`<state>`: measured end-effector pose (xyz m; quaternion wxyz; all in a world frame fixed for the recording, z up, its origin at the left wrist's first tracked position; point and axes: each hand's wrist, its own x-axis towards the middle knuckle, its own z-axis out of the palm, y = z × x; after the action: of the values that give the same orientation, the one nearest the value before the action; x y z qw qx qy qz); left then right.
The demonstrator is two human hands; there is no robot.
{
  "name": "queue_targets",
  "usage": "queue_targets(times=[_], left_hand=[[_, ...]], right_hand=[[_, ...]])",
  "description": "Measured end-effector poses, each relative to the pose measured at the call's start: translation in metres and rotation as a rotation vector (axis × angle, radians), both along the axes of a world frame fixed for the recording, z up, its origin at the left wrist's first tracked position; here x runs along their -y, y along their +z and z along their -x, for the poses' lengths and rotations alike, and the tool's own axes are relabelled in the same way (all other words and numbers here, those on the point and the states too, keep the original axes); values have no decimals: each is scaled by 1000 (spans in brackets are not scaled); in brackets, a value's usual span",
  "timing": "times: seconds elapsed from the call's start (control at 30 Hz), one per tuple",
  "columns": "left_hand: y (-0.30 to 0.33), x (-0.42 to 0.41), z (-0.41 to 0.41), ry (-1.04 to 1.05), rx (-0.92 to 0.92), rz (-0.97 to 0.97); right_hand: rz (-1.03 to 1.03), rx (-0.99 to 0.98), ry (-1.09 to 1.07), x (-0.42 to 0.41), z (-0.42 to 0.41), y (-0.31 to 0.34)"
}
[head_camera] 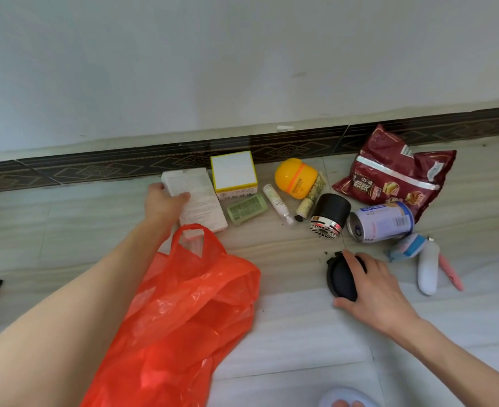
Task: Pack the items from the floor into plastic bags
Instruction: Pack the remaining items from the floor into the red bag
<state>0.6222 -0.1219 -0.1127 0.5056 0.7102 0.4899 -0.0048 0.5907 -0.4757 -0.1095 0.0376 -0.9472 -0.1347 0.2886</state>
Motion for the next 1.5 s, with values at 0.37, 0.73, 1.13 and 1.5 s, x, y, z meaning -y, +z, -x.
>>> queue_targets(times=[0.37,0.73,1.13,1.5], left_hand=[[135,31,72,-136,479,-176],[86,100,264,-677,304,-499],[63,86,289,-924,327,-1146],[84,-9,276,-546,119,-1091]], right_hand=[[-438,-7,-241,-36,41,22],[-682,-289,-573,-50,125,52],[-656,-326,-407,-102,146,54],[-608,-196,-4,-201,167,36]])
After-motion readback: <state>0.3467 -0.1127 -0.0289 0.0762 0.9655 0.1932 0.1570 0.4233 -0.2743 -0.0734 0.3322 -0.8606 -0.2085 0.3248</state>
